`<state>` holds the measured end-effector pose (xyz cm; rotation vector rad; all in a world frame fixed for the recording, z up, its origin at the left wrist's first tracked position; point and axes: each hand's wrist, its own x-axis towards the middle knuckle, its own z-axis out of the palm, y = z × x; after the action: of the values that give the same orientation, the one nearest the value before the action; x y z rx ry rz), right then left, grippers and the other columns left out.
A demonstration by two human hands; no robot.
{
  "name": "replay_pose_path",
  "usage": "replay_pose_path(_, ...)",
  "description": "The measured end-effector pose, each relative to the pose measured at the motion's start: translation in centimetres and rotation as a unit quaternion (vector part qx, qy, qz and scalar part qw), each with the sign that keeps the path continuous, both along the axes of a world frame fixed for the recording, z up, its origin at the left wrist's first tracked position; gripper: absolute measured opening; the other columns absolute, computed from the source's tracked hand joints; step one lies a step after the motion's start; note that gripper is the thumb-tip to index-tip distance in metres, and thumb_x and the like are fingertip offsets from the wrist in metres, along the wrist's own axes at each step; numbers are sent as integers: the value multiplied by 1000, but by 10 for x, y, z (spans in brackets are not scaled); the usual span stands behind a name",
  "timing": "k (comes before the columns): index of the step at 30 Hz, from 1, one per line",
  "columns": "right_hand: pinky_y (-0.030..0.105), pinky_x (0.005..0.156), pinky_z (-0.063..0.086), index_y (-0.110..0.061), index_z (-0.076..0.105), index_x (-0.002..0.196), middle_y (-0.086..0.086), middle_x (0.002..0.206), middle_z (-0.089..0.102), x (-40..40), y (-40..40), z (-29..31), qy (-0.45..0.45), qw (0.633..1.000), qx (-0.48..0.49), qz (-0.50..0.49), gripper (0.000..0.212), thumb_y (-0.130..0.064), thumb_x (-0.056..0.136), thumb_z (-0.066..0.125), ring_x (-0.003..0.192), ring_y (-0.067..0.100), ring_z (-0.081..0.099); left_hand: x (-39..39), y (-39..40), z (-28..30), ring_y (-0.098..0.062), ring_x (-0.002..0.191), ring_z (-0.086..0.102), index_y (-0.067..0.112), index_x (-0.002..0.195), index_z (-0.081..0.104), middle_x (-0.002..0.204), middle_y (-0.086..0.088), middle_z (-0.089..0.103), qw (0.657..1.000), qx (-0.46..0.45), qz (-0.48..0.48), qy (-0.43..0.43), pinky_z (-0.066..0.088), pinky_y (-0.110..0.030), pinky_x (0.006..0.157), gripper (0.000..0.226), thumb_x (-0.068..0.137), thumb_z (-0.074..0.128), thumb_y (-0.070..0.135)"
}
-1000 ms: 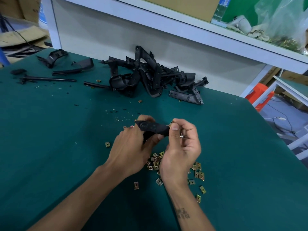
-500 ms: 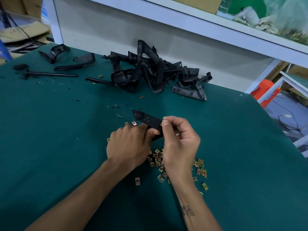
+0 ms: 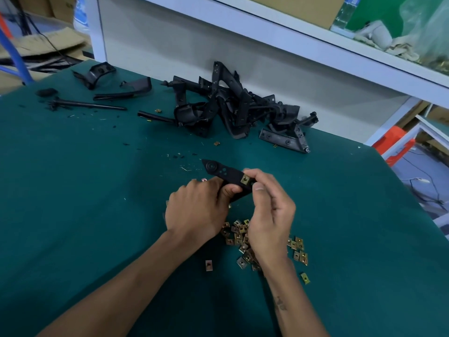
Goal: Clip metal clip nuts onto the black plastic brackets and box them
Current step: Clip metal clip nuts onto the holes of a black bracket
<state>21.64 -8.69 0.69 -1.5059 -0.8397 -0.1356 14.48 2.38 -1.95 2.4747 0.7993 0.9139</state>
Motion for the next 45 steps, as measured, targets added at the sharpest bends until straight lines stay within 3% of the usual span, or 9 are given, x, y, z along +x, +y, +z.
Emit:
replay_pose_path(6, 20, 90, 50, -10, 79, 100, -3, 105, 77, 37, -26, 4, 30, 997, -71, 29, 27, -2, 98, 54, 106, 15, 70, 0, 2, 0, -34, 65, 61, 28, 84, 59, 65, 3, 56, 1000, -20, -16, 17, 37, -35, 53, 66, 91, 16, 78)
replay_pose_path(9, 10, 77, 46, -22, 79, 92, -14, 91, 74, 49, -38, -1, 9, 966, -259, 12, 27, 2, 90, 68, 90, 4, 66, 0, 7, 1, -32, 63, 60, 32, 75, 44, 60, 8, 52, 998, -67, -11, -9, 47, -39, 56, 53, 92, 21, 76)
replay_pose_path(13, 9, 75, 38, -31, 71, 92, -20, 100, 59, 57, -44, -1, -31, 899, -437, -8, 27, -6, 82, 74, 94, -6, 55, -2, 10, 0, -27, 61, 59, 34, 76, 42, 59, 8, 56, 996, -85, -29, -11, 50, -40, 58, 52, 92, 19, 77)
replay_pose_path(19, 8, 63, 44, -28, 71, 87, -15, 89, 65, 55, -46, 3, -20, 878, -478, -23, 14, -16, 86, 77, 79, -2, 60, -4, 2, -2, -31, 62, 60, 27, 90, 59, 68, 2, 60, 998, 0, -57, 39, 32, -33, 51, 60, 94, 21, 73)
replay_pose_path(25, 25, 46, 39, -24, 61, 80, -4, 73, 63, 49, -38, -1, -44, 844, -532, -52, 15, -11, 86, 67, 58, 13, 58, -5, -5, -2, -30, 61, 65, 31, 98, 68, 67, 3, 66, 994, 47, -76, 61, 27, -31, 51, 60, 92, 24, 70)
replay_pose_path(31, 15, 47, 43, -29, 65, 79, -11, 73, 64, 53, -43, 3, -35, 905, -423, -44, 27, -5, 91, 70, 59, 0, 59, -5, -6, -1, -30, 60, 65, 28, 94, 68, 67, 1, 66, 992, 65, -88, 61, 29, -30, 51, 47, 95, 40, 65)
replay_pose_path(35, 16, 73, 51, -24, 76, 88, -9, 81, 73, 55, -47, 14, 79, 979, -188, -27, 22, -3, 90, 73, 76, 2, 66, -6, -8, 0, -32, 57, 64, 25, 92, 69, 65, -1, 66, 989, 86, -101, 63, 28, -29, 50, 42, 97, 47, 61)
replay_pose_path(39, 26, 75, 56, -17, 80, 85, 5, 77, 71, 46, -38, 21, 230, 969, 44, 78, 21, 1, 79, 72, 77, 19, 67, -6, -8, 1, -30, 50, 61, 25, 90, 70, 60, 2, 65, 988, 106, -96, 60, 23, -26, 47, 43, 94, 45, 59)
replay_pose_path(45, 24, 79, 54, -23, 79, 90, -5, 85, 72, 35, -27, 16, 120, 991, -16, 48, 23, -2, 81, 74, 82, 11, 66, -5, -8, -5, -32, 59, 65, 34, 103, 65, 71, 3, 70, 986, 118, -109, 51, 31, -29, 51, 52, 95, 25, 65)
